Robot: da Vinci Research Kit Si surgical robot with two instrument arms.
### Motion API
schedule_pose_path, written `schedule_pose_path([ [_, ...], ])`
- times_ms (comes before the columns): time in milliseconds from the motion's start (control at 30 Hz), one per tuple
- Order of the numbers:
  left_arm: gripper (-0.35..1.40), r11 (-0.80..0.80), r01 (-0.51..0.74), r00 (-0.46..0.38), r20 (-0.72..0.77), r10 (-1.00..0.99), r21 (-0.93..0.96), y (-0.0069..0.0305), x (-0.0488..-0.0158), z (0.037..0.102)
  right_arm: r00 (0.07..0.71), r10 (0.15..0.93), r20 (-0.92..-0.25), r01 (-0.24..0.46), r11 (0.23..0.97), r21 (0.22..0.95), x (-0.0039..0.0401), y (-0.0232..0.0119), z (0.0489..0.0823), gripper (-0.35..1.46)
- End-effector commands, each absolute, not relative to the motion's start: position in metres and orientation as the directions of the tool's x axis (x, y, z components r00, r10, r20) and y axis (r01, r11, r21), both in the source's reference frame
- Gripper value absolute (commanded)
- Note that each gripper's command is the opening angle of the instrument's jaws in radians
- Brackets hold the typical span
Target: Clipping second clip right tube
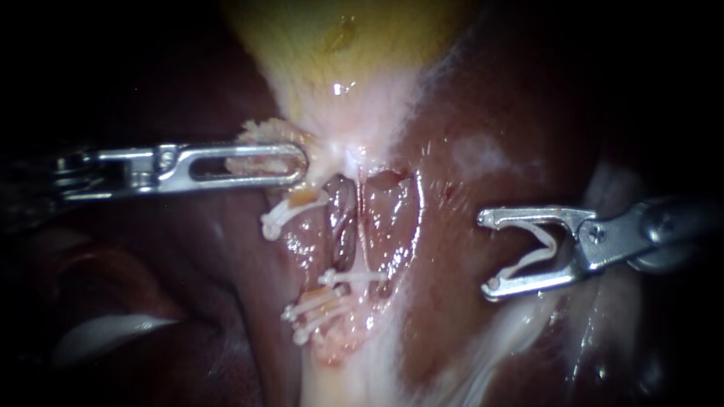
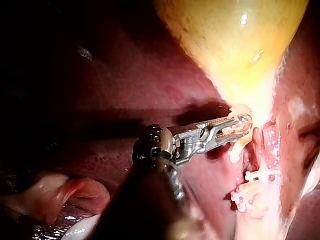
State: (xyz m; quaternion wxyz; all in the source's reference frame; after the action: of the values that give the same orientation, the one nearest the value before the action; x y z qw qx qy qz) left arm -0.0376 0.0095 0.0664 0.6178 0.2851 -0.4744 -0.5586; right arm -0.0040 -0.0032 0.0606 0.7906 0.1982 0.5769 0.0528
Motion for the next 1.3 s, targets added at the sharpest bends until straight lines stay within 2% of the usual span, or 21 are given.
schedule_pose_path([
  [33, -0.35, 0.210, 0.418, -0.087, 0.269, -0.959, 0.884, 0.0098, -0.0371, 0.0659, 0.329, 0.312, -0.891, 0.145, 0.916, 0.374, -0.0040, -0.0032, 0.0606, 0.50],
  [167, -0.35, 0.216, 0.415, -0.099, 0.279, -0.955, 0.884, 0.0101, -0.0361, 0.0647, 0.329, 0.313, -0.891, 0.144, 0.916, 0.374, -0.0039, -0.0032, 0.0606, 0.50],
  [433, -0.35, 0.213, 0.417, -0.105, 0.280, -0.954, 0.883, 0.0098, -0.0365, 0.0640, 0.329, 0.307, -0.893, 0.144, 0.918, 0.369, -0.0036, -0.0031, 0.0606, 0.50],
  [633, -0.35, 0.213, 0.418, -0.105, 0.280, -0.954, 0.883, 0.0097, -0.0365, 0.0640, 0.333, 0.334, -0.882, 0.129, 0.910, 0.394, -0.0028, -0.0033, 0.0609, 0.50],
  [867, -0.35, 0.212, 0.419, -0.106, 0.280, -0.954, 0.883, 0.0096, -0.0366, 0.0638, 0.337, 0.405, -0.850, 0.097, 0.883, 0.459, -0.0006, -0.0039, 0.0627, 0.50],
  [1300, -0.35, 0.211, 0.423, -0.109, 0.281, -0.953, 0.881, 0.0095, -0.0368, 0.0637, 0.334, 0.622, -0.708, -0.005, 0.753, 0.658, 0.0046, -0.0041, 0.0665, 0.50],
])
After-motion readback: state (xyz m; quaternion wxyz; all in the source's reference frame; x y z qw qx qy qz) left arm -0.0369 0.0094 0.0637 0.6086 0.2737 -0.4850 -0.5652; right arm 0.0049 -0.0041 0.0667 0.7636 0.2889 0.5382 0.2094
